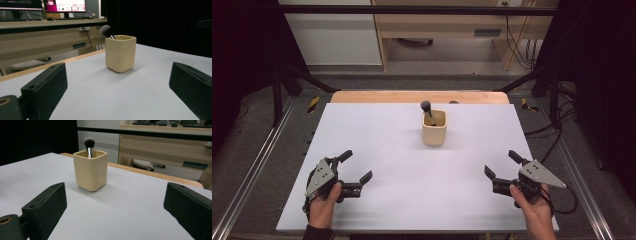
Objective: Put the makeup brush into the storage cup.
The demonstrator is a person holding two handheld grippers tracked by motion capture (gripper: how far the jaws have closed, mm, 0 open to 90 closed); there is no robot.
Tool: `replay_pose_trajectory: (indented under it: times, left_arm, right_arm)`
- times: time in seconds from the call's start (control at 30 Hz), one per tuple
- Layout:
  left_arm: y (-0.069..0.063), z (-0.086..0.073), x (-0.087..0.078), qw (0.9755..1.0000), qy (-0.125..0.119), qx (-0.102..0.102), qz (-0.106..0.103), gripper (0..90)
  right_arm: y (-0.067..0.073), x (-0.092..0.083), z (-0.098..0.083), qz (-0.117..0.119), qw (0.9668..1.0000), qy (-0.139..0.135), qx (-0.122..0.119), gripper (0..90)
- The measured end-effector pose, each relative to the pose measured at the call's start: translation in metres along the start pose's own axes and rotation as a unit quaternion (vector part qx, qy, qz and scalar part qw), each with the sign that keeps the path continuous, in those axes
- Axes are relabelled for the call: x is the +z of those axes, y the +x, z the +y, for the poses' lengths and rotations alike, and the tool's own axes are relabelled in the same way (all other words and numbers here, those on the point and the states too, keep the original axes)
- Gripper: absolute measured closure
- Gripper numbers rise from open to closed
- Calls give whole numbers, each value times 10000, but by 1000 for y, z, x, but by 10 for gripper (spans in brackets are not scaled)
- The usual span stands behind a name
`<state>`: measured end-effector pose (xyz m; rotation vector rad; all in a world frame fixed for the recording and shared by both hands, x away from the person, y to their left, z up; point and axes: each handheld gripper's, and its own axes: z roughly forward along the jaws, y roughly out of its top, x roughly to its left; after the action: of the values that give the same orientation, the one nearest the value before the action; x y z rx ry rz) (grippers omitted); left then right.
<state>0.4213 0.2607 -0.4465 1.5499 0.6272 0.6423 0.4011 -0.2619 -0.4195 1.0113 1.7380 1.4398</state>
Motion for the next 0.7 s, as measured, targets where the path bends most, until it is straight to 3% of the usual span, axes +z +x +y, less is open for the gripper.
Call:
replay_pose_trajectory:
  times: [0.43,0.7]
  left_arm:
    - [2,-2,-1,10000,13,4,-7,14]
    - [2,-3,-1,10000,31,19,-1,14]
  right_arm:
    - [-7,-1,-23,-47,10000,-8,-20,54]
    - [-11,1,-33,49,10000,0,35,65]
